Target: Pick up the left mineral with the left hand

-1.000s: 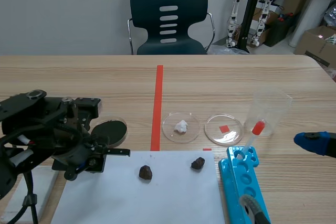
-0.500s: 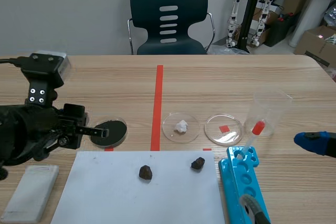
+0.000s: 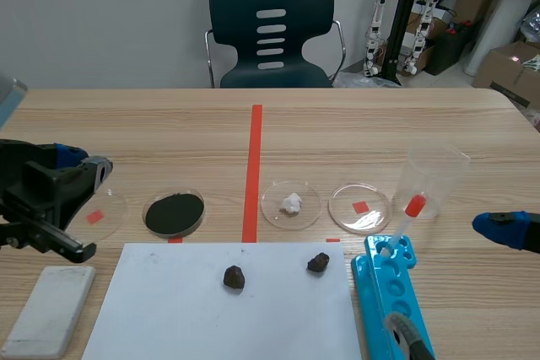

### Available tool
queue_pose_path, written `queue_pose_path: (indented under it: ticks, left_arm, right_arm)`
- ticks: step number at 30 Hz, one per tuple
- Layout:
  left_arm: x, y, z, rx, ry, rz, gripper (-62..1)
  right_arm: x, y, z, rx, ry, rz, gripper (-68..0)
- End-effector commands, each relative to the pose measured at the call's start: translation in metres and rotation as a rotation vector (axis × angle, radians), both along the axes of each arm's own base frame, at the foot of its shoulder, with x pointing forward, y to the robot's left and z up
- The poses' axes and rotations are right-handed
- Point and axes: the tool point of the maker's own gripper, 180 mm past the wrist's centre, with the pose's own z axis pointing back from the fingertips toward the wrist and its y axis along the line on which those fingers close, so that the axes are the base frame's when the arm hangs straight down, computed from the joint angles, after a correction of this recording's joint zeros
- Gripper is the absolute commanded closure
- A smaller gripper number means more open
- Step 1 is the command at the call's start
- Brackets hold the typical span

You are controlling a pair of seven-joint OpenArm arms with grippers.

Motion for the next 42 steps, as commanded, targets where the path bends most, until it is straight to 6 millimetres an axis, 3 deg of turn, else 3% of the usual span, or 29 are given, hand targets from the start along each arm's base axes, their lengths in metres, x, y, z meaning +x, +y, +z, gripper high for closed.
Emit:
queue_pose_path:
  ticks: [1, 8, 18, 42]
  left_arm:
    - [-0.004, -0.007, 0.012, -0.019, -0.036, -0.046, -11.6]
    - [-0.028, -0.011, 0.025, -0.072, -0.081, -0.182, -11.6]
    - [-0.043, 0.006, 0.024, -0.059, -0.064, -0.186, -11.6]
    - [-0.044, 0.007, 0.023, -0.055, -0.06, -0.184, -11.6]
  right_arm:
    - [0.002, 0.002, 0.007, 0.021, -0.021, 0.0, -65.3]
    - [0.002, 0.002, 0.007, 0.02, -0.021, 0.001, -65.3]
    - [0.002, 0.002, 0.007, 0.02, -0.022, 0.001, -65.3]
    - [0.002, 0.002, 0.007, 0.021, -0.022, 0.0, -65.3]
